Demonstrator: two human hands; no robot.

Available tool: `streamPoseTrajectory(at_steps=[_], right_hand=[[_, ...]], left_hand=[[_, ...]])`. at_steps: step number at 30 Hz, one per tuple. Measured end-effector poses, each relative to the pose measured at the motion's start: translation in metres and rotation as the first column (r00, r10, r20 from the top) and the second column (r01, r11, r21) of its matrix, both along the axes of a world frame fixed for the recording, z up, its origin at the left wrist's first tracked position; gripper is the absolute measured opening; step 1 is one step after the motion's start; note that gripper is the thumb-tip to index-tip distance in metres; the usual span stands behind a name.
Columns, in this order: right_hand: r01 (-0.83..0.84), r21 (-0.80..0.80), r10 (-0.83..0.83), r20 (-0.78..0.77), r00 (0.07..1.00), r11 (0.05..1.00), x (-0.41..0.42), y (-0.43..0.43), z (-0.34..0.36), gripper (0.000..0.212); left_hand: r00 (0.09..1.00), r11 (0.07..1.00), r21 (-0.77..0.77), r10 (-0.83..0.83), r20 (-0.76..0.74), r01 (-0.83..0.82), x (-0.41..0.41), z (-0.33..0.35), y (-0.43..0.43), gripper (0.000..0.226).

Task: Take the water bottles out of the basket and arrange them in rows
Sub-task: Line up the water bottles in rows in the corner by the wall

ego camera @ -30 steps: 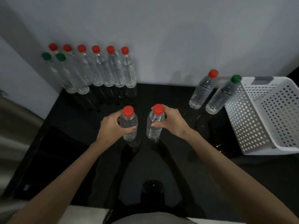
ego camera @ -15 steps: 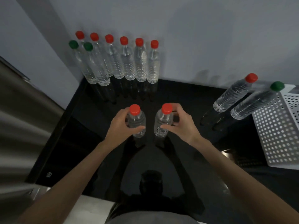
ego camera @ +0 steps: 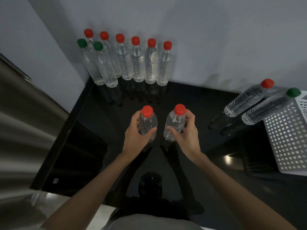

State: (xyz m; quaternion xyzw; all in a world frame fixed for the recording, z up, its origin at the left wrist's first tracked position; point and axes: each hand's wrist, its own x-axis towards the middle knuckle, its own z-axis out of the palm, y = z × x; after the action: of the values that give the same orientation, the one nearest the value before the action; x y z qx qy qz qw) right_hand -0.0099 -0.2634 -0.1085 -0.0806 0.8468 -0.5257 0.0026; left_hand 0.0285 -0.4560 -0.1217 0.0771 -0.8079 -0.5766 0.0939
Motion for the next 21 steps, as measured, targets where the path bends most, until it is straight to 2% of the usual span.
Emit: streamPoseTrajectory(at_steps=[5, 10, 21], right_hand=[[-0.008, 0.043, 0.01, -0.038, 0.999, 0.999, -0.019, -0.022, 0.013, 0.08], [-0.058, 0.034, 0.059, -0.039, 0.997, 0.998, -0.051, -0.064, 0.027, 0.081], [-0.028, 0.006, 0.028, -0.042, 0.999, 1.0, -0.152, -0.157, 0.035, 0.078]], left_hand=[[0.999, 0.998, 0.044, -0.04, 0.013, 0.039, -0.027, 0.005, -0.026, 0.073], [1.0, 0.997, 0.076, -0.006, 0.0, 0.006, -0.067, 0.019, -0.061, 0.072], [0.995, 0.998, -0.003, -0.058, -0.075, 0.058, -0.178, 0.021, -0.135, 0.072]])
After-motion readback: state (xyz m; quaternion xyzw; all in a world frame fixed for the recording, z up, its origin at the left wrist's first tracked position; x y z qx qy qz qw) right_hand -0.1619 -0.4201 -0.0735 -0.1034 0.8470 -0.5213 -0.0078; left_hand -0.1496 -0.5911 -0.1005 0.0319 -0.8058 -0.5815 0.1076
